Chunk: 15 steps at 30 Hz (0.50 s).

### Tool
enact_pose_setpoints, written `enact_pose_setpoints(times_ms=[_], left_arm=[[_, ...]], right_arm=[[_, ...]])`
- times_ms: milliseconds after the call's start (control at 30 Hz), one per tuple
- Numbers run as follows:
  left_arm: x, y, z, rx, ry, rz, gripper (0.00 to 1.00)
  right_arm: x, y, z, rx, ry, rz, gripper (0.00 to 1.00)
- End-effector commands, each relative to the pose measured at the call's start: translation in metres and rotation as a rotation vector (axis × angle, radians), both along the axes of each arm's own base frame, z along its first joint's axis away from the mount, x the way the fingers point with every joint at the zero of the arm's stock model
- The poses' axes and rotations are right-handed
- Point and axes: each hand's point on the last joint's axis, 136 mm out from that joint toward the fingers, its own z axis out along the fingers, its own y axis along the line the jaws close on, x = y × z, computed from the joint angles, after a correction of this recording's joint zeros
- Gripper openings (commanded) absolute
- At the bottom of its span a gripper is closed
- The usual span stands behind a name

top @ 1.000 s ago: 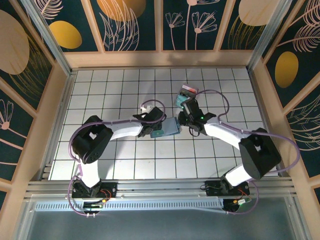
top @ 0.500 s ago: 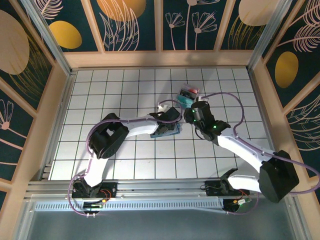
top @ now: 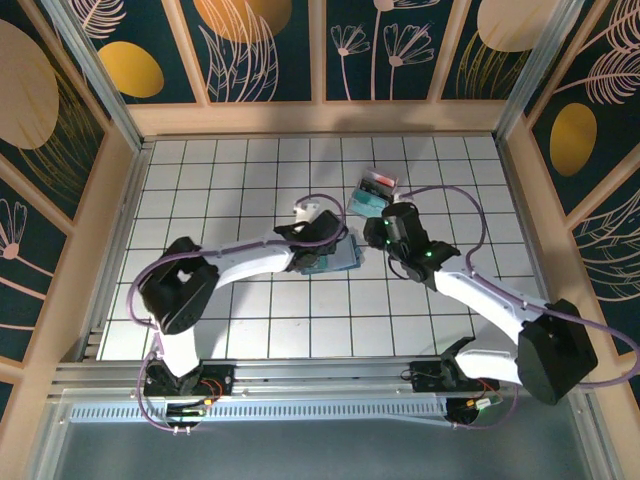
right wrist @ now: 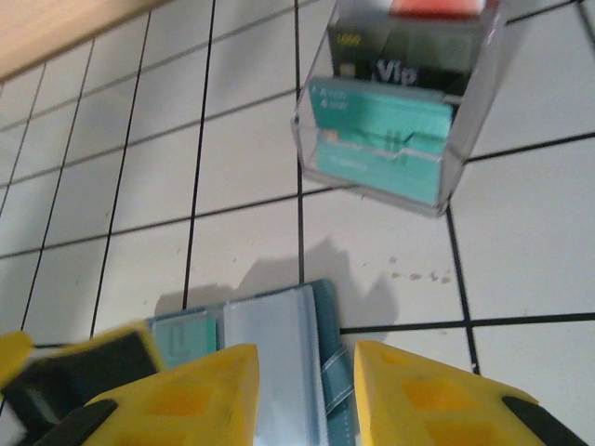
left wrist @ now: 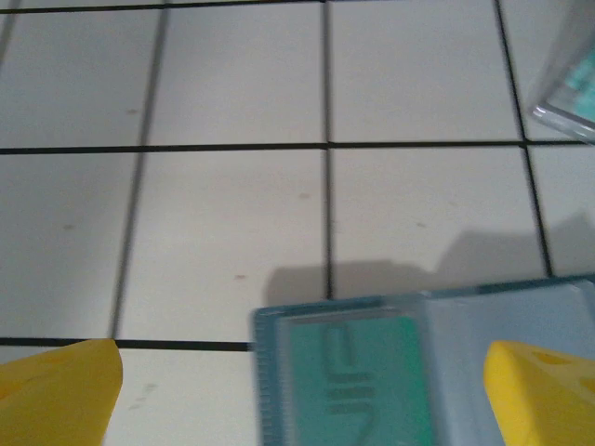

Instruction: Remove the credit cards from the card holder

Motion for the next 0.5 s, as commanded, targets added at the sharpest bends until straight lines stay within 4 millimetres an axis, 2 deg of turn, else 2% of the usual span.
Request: enact_pose_setpoints(times_ms=[0,100,300,467], left_arm=[[-0.007,0.041,-0.021,0.029,0.058,0.093,0.99],[-0.013,0.052,-0.032,0.038,0.091,0.095,0.99],[-0.015,0.047,-0.047,0.004,0.133,0.052,0.99],[-0.013,0.047,-0.058,-0.03,0.158,0.054,0.99]], right_arm=[[0.002,0.031,0.003,0.06,0.027,0.107,0.32],[0.0,0.056,-0.009,0.067,0.094,0.191,0.31],[-0.005,0.103,-0.035,0.054,0.207,0.332,0.3],[-0.004,0.119,-0.058,0.047,0.3,0.368,0.26]])
